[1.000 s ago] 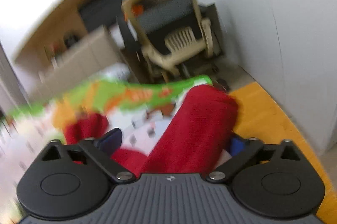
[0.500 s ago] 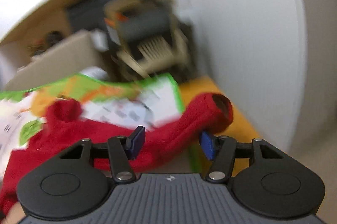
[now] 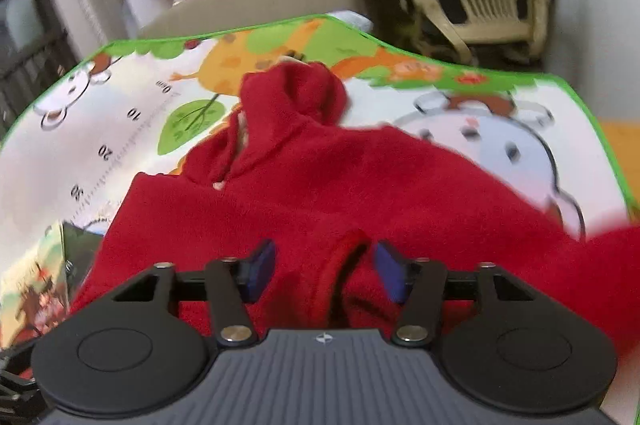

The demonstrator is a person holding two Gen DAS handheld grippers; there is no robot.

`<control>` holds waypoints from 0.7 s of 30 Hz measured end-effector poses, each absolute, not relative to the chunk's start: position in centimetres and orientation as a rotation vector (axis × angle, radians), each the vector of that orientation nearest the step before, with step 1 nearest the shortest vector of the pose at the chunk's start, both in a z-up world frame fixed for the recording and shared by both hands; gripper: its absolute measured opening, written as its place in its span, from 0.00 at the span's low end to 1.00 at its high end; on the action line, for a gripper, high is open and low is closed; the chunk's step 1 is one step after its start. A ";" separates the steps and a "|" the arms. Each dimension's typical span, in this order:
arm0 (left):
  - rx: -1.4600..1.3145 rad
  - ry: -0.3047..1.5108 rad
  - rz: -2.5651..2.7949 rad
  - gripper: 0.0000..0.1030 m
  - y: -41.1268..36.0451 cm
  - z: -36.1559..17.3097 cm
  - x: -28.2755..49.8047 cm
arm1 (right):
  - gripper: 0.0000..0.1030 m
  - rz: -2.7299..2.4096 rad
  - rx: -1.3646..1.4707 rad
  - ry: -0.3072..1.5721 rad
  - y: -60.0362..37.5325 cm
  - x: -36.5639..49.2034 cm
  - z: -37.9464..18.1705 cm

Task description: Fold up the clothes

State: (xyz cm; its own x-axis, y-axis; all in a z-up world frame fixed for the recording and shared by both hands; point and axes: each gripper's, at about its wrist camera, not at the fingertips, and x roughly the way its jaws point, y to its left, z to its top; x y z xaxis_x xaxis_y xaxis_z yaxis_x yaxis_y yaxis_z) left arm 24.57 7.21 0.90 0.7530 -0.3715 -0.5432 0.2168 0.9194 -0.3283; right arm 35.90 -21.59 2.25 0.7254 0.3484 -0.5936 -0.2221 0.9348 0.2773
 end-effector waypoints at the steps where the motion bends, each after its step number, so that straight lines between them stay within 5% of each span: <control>1: -0.252 0.643 -0.324 0.98 7.2 0.9 24.6 | 0.07 0.360 0.173 0.674 -20.7 36.4 3.1; 9: -0.261 0.639 -0.319 0.98 7.3 0.9 24.4 | 0.05 0.411 0.057 0.339 -18.1 35.7 11.5; 21: -0.275 0.637 -0.321 0.99 7.4 0.9 24.5 | 0.35 0.380 0.261 0.818 -23.2 35.2 2.7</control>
